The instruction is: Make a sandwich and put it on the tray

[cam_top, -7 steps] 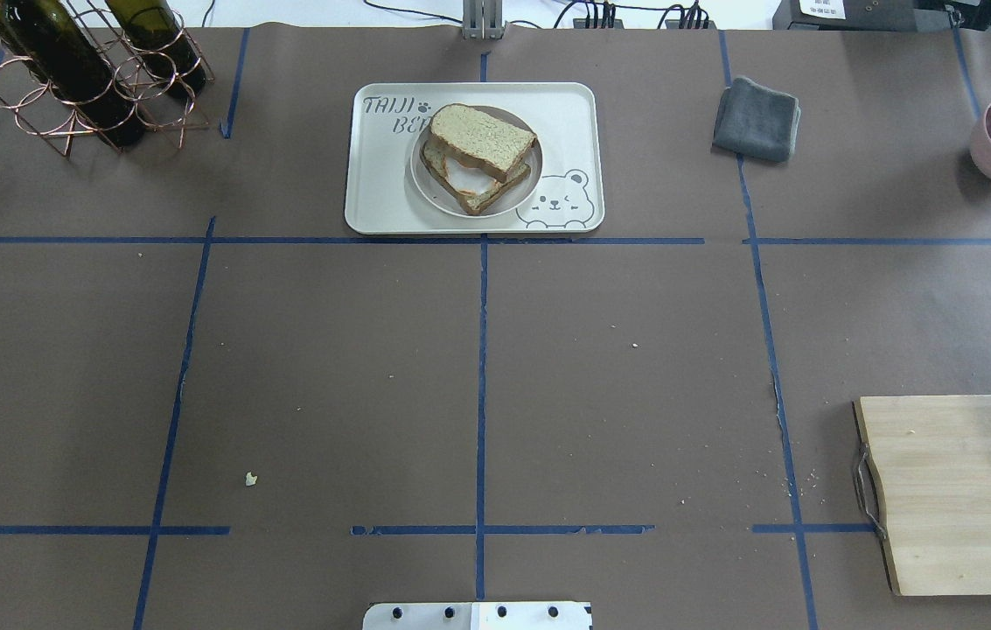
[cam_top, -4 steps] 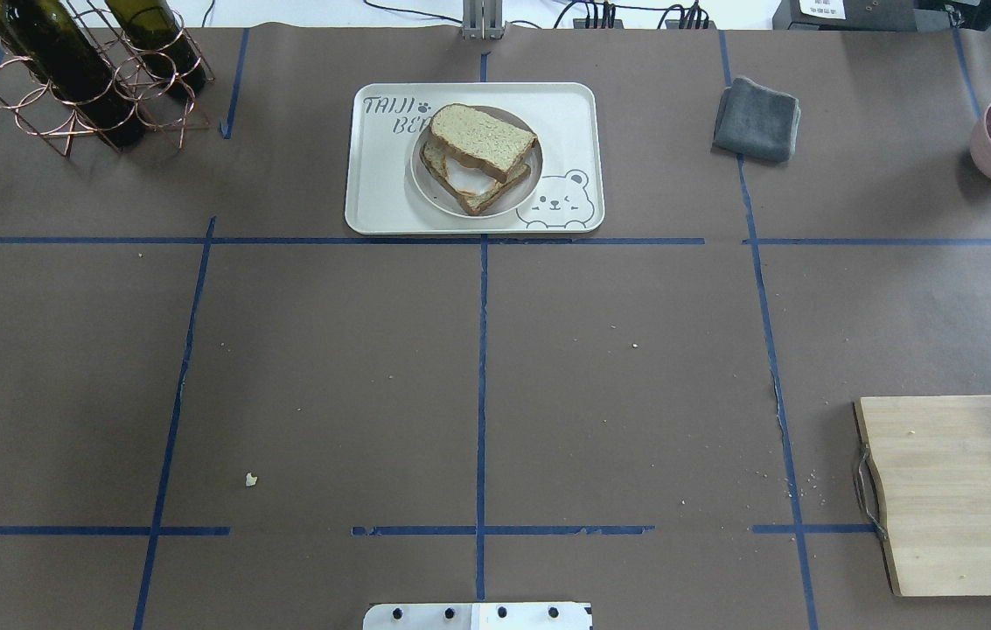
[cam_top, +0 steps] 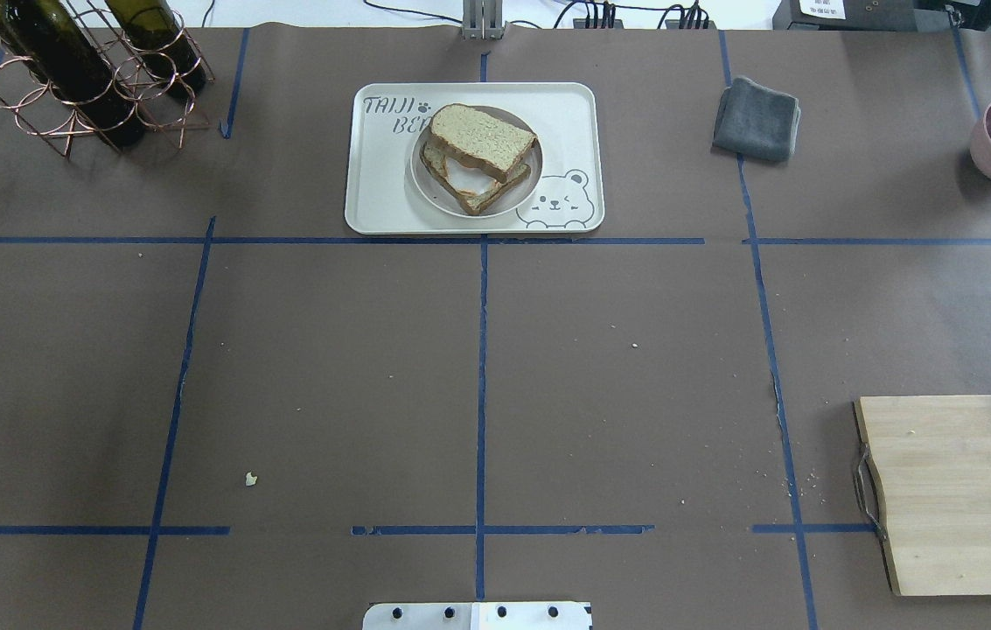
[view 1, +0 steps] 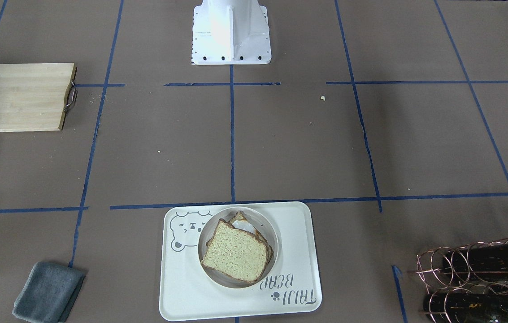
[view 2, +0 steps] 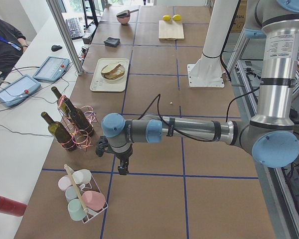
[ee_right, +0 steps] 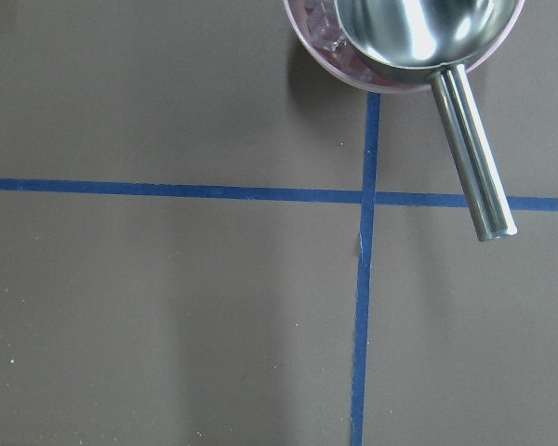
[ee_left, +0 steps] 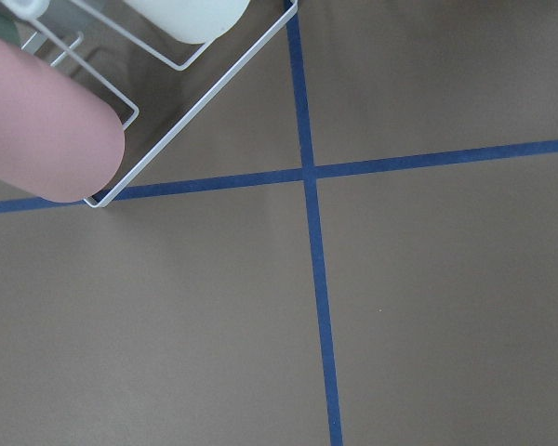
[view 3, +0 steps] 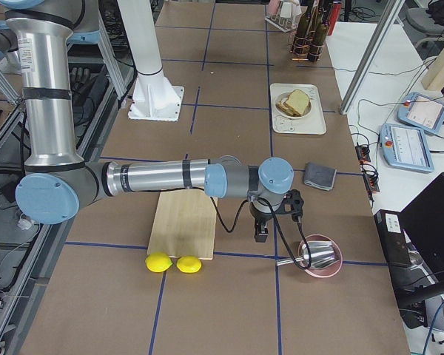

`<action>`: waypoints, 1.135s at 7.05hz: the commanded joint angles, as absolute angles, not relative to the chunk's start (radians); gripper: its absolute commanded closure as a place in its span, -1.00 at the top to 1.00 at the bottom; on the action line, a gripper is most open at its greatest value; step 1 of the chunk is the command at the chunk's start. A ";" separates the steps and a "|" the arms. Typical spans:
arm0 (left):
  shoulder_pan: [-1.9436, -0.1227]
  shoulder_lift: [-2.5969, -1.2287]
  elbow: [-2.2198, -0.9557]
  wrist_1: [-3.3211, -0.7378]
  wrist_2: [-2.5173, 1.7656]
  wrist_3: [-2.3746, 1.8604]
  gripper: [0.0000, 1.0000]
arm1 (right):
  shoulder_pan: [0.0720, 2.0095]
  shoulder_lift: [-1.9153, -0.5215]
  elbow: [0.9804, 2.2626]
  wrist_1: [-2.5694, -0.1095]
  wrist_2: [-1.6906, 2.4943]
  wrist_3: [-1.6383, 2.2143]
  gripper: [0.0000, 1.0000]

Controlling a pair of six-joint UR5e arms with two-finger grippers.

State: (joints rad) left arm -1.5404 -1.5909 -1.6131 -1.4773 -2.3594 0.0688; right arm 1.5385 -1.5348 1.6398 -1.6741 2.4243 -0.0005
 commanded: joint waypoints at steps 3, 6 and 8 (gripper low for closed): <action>-1.559 -1.585 -1.614 -1.476 -2.373 0.063 1.00 | 1.557 -1.560 1.614 -1.672 2.427 -0.008 1.00; -1.562 -1.585 -1.623 -1.474 -2.372 0.057 1.00 | 1.621 -1.577 1.620 -1.669 2.428 -0.012 1.00; -1.562 -1.585 -1.624 -1.474 -2.372 0.055 1.00 | 1.634 -1.578 1.623 -1.669 2.428 -0.014 1.00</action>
